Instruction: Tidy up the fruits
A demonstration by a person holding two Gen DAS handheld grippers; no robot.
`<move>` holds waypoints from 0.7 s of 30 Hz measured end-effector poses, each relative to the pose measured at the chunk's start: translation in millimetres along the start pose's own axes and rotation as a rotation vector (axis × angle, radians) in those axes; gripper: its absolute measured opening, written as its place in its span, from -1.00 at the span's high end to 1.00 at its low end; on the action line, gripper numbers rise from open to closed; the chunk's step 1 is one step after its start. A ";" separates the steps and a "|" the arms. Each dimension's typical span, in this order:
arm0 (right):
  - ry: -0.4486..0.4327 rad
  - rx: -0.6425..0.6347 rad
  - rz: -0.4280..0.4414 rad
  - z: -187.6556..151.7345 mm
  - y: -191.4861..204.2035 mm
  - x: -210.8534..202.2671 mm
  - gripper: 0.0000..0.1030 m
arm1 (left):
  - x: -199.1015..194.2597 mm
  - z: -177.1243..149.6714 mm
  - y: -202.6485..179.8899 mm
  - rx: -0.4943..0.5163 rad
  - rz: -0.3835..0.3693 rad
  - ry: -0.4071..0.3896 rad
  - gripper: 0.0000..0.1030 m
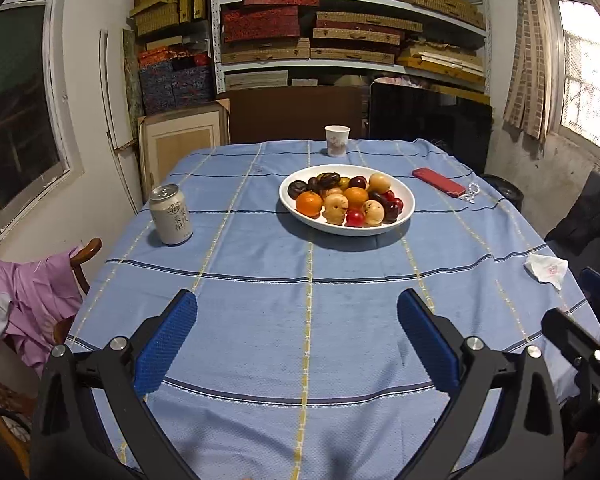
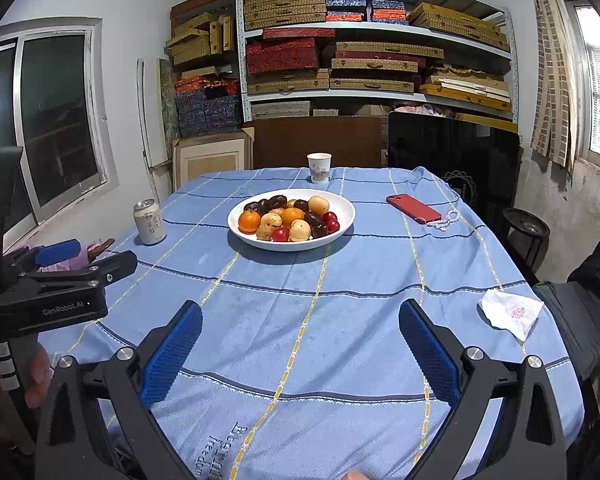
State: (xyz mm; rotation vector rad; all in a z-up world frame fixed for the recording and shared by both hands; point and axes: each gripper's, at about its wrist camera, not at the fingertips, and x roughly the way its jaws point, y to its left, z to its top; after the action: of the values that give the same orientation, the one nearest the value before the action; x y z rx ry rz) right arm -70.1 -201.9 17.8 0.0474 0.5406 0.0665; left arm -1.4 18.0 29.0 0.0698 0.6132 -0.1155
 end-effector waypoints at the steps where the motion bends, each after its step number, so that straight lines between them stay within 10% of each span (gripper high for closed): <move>1: 0.005 -0.004 0.002 -0.7 1.6 1.7 -0.93 | 0.2 0.6 0.4 -0.004 -0.008 0.001 -0.91; 21: -0.002 -0.051 -0.002 -7.7 14.3 3.3 -0.93 | -14.4 -5.5 -19.9 0.061 0.006 -0.058 -0.91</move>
State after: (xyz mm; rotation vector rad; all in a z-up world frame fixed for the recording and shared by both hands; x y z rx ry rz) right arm -72.0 -187.2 10.4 -0.0026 0.5366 0.0786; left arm -18.8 0.0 32.2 0.1270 0.5512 -0.1304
